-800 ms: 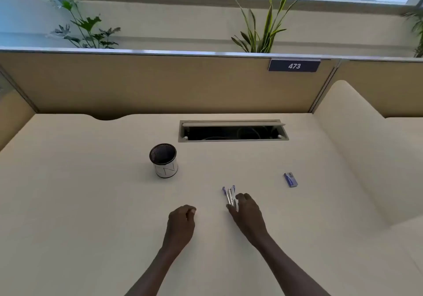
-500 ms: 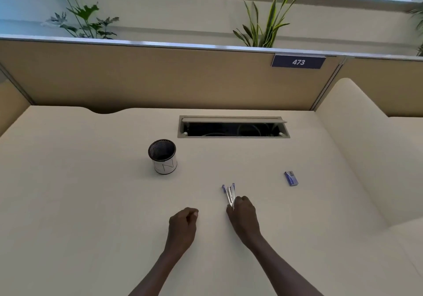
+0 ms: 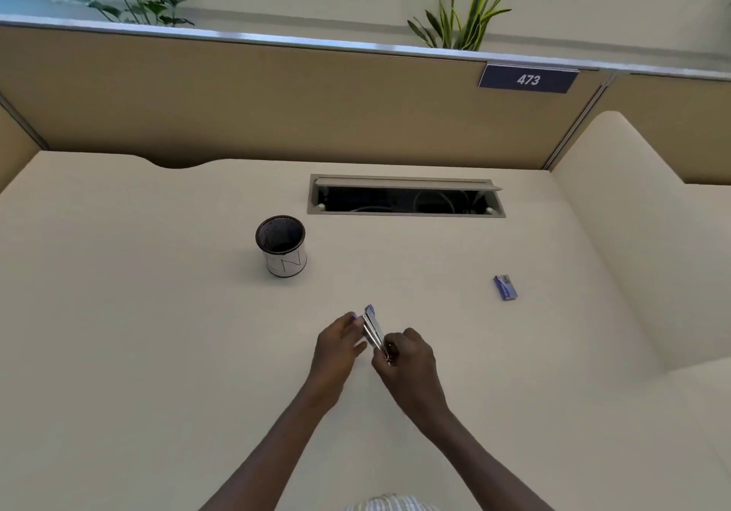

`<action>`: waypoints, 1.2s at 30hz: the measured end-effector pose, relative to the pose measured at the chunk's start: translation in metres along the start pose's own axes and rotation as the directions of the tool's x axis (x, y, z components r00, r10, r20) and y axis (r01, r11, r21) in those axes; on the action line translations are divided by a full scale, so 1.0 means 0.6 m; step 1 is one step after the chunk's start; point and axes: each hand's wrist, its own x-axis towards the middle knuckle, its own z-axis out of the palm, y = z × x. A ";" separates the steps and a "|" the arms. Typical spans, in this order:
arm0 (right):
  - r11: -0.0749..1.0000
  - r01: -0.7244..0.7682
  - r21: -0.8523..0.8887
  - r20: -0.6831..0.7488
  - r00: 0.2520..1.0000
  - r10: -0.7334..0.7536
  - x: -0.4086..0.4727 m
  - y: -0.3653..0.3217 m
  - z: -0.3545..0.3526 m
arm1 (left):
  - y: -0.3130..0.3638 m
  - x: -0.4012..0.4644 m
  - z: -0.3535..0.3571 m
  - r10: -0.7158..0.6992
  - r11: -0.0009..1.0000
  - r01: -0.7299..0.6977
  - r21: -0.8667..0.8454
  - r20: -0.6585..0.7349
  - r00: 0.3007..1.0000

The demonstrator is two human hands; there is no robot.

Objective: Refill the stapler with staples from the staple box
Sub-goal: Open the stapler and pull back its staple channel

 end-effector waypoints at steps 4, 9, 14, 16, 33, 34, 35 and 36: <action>0.992 0.057 0.113 -0.016 0.998 -0.056 -0.027 -0.025 -0.021 | 0.021 -0.015 -0.009 -0.045 0.921 0.094 -0.379 0.137 0.989; 0.939 -0.099 0.329 0.114 0.991 0.065 -0.025 -0.044 -0.062 | 0.028 -0.030 -0.023 -0.007 0.872 0.109 -0.477 0.210 0.978; 0.701 -0.411 0.584 0.459 0.879 0.132 -0.017 -0.067 -0.089 | 0.030 -0.038 -0.021 0.006 0.851 0.125 -0.509 0.248 0.969; 0.520 -0.547 0.656 0.612 0.789 0.057 -0.009 -0.084 -0.101 | 0.029 -0.042 -0.019 0.005 0.872 0.151 -0.467 0.316 0.949; 0.092 -0.757 0.646 0.762 0.635 -0.130 0.025 -0.057 -0.091 | -0.013 0.005 -0.091 0.321 0.735 -0.145 0.663 -0.151 0.935; 0.080 -0.755 0.650 0.758 0.638 -0.138 0.026 -0.055 -0.093 | -0.035 0.015 -0.111 0.376 0.619 -0.144 0.772 -0.130 0.918; 0.070 -0.754 0.654 0.754 0.641 -0.142 0.026 -0.053 -0.095 | -0.057 0.022 -0.129 0.407 0.514 -0.155 0.843 -0.081 0.910; 0.061 -0.751 0.658 0.750 0.645 -0.146 0.025 -0.051 -0.097 | -0.076 0.028 -0.144 0.435 0.401 -0.172 0.900 -0.021 0.900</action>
